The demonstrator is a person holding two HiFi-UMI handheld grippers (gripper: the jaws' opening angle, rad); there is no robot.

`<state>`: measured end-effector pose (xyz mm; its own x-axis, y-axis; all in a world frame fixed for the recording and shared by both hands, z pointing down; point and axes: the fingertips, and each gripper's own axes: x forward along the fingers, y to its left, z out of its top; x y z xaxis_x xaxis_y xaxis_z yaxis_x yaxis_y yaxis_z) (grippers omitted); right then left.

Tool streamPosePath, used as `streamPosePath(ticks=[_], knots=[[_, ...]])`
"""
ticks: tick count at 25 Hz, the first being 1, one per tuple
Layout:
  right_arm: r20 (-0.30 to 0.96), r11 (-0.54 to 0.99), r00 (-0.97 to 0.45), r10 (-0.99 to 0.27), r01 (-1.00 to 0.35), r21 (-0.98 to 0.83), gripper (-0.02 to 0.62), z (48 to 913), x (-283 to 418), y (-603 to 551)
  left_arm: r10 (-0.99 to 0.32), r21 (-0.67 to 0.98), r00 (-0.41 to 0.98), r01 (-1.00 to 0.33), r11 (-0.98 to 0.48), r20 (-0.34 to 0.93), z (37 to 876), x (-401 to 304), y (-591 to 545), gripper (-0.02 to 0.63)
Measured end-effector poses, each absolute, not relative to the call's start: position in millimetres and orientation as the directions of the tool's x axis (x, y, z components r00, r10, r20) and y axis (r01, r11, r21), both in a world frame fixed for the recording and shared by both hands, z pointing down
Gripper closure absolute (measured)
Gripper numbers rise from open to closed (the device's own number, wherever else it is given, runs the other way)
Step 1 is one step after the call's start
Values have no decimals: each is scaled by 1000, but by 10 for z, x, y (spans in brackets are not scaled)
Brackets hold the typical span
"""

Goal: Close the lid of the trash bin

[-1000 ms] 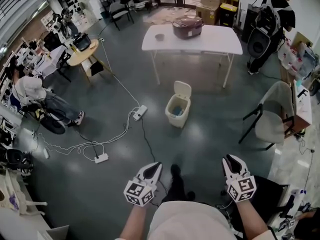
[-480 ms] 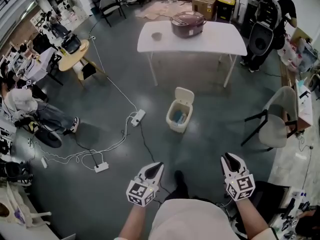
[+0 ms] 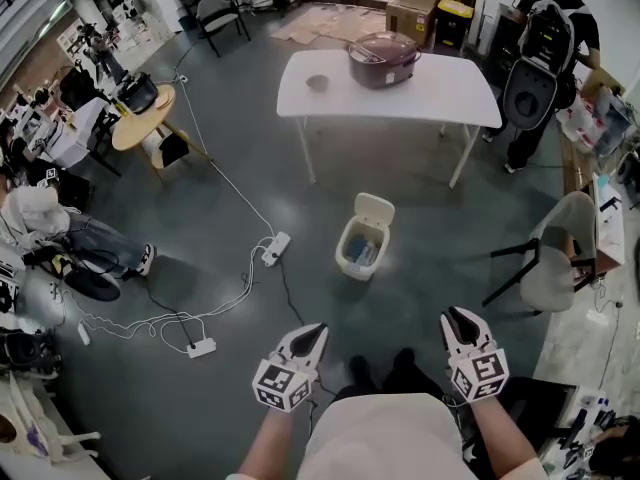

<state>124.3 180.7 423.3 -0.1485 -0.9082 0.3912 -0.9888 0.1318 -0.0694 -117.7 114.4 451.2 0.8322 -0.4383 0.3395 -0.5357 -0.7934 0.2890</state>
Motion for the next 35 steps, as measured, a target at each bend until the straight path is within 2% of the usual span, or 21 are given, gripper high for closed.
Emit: streamPosePath(ticks=[8,21,35], knots=[[426,181,-203,-881,-979,-93,511,4373,1475,1167,-478,308,801,-586,-750,359,4608,-998,685,594],[502,382,-386,-774,-917,-117,511,4902,2196,-566,-568,314,727,-683,-660,386,4862,-183,-361,594],[633,562,-526,-567,-809,-169,511,6415,2412,-2261,-603,329,613,-787,-522,510,5805,246,-1289,594]])
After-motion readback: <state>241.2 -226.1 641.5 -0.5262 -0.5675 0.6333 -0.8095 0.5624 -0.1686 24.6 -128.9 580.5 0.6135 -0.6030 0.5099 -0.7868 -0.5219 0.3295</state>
